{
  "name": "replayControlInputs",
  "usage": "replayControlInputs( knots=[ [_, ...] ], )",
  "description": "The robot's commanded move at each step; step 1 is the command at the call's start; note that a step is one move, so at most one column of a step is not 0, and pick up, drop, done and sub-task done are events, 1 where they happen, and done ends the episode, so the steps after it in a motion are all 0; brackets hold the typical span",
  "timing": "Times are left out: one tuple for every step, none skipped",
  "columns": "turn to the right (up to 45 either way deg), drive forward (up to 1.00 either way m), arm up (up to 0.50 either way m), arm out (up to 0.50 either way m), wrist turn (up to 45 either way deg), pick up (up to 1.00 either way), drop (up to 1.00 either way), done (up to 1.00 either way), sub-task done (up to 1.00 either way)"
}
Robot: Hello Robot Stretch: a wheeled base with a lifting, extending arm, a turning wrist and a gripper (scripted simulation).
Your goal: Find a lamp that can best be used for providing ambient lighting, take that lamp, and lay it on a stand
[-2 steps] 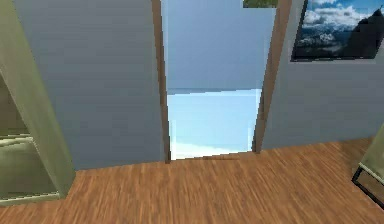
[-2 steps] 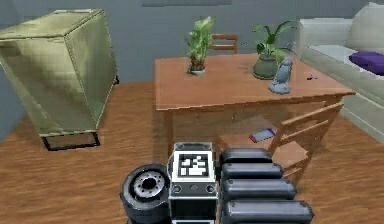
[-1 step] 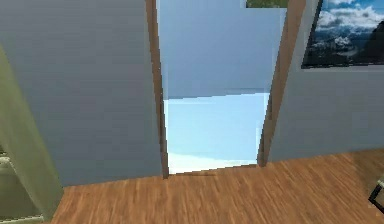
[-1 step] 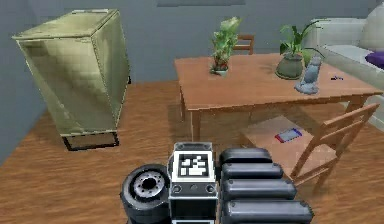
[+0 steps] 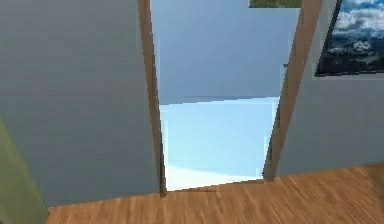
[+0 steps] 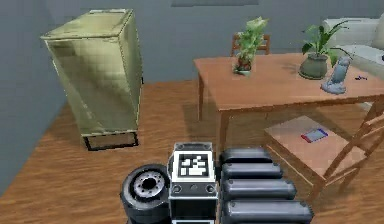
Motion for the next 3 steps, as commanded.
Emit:
replayControlInputs(
  knots=[
    [12.0,0.0,0.0,0.0,0.0,0.0,0.0,0.0,0.0],
    [0.0,1.0,0.0,0.0,0.0,0.0,0.0,0.0,0.0],
    [0.0,0.6,0.0,0.0,0.0,0.0,0.0,0.0,0.0]
  ],
)
